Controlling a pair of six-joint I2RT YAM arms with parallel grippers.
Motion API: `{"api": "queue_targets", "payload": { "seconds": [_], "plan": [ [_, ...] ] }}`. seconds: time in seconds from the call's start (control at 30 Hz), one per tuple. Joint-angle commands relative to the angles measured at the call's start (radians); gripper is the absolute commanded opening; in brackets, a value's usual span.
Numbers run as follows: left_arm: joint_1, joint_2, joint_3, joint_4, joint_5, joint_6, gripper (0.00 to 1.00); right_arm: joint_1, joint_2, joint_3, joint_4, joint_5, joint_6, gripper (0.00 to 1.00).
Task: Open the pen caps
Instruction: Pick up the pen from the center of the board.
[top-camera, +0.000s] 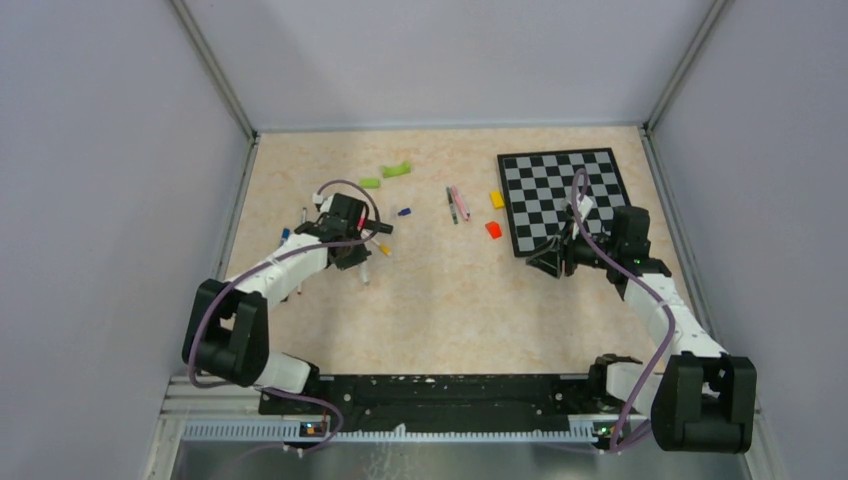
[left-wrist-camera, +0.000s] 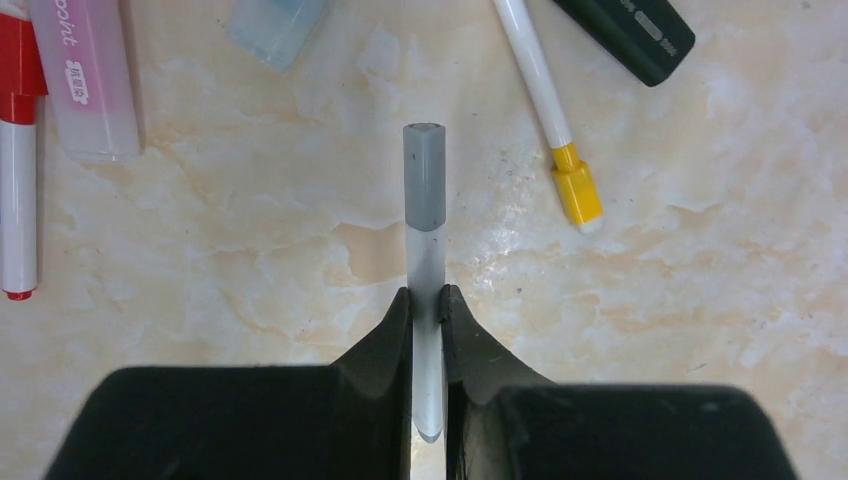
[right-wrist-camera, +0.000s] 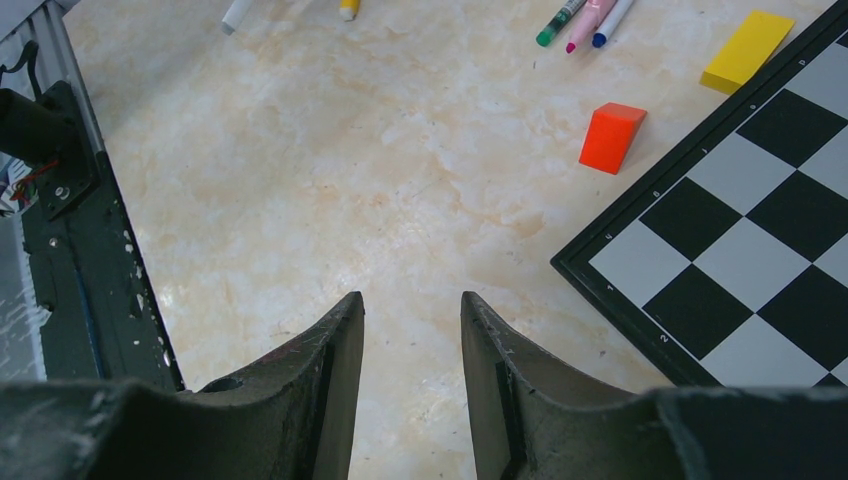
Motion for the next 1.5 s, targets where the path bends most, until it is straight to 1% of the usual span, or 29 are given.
{"api": "queue_targets", "payload": {
  "seconds": [0.0, 0.13, 0.3, 0.4, 0.5, 0.6, 0.73, 0.83, 0.9, 1.0, 1.07, 1.2, 1.3, 1.47],
  "plan": [
    [0.005, -0.075, -0.042, 0.055, 0.056, 0.056, 0.01, -0.012, -0.016, 0.006, 0.019, -0.026, -0.017, 0.4],
    [0.005, -0.153, -0.105, 0.169, 0.177, 0.105, 0.0, -0.012, -0.014, 0.003, 0.018, -0.047, -0.018, 0.4],
    [0.006, -0.248, -0.206, 0.373, 0.362, 0.127, 0.0, -0.012, -0.003, -0.001, 0.02, -0.1, -0.019, 0.4],
    [0.005, -0.265, -0.262, 0.512, 0.464, 0.089, 0.0, -0.004, 0.017, -0.009, 0.05, -0.147, 0.012, 0.4],
    [0.005, -0.248, -0.31, 0.649, 0.553, 0.034, 0.0, 0.028, 0.042, -0.01, 0.077, -0.155, 0.039, 0.39],
    [0.0, -0.226, -0.352, 0.772, 0.621, -0.029, 0.0, 0.127, 0.076, 0.002, 0.093, -0.144, 0.057, 0.39],
    [-0.021, -0.216, -0.397, 0.91, 0.648, -0.088, 0.0, 0.254, 0.165, 0.054, 0.095, -0.109, 0.061, 0.4],
    [-0.037, -0.215, -0.43, 1.006, 0.654, -0.124, 0.0, 0.352, 0.252, 0.134, 0.057, -0.077, 0.046, 0.43],
    [-0.051, -0.218, -0.464, 1.07, 0.645, -0.149, 0.0, 0.393, 0.302, 0.183, 0.072, -0.06, 0.076, 0.46],
    [-0.084, -0.22, -0.499, 1.152, 0.619, -0.178, 0.0, 0.427, 0.354, 0.223, 0.202, -0.033, 0.199, 0.52],
    [-0.108, -0.223, -0.518, 1.194, 0.596, -0.186, 0.0, 0.445, 0.389, 0.24, 0.298, -0.012, 0.345, 0.56],
    [-0.142, -0.223, -0.545, 1.259, 0.551, -0.203, 0.0, 0.465, 0.464, 0.272, 0.42, -0.026, 0.517, 0.6],
    [-0.167, -0.223, -0.552, 1.28, 0.523, -0.2, 0.0, 0.474, 0.48, 0.268, 0.429, -0.063, 0.513, 0.61],
    [-0.205, -0.21, -0.574, 1.354, 0.477, -0.207, 0.0, 0.488, 0.461, 0.231, 0.444, -0.142, 0.494, 0.64]
  ]
}}
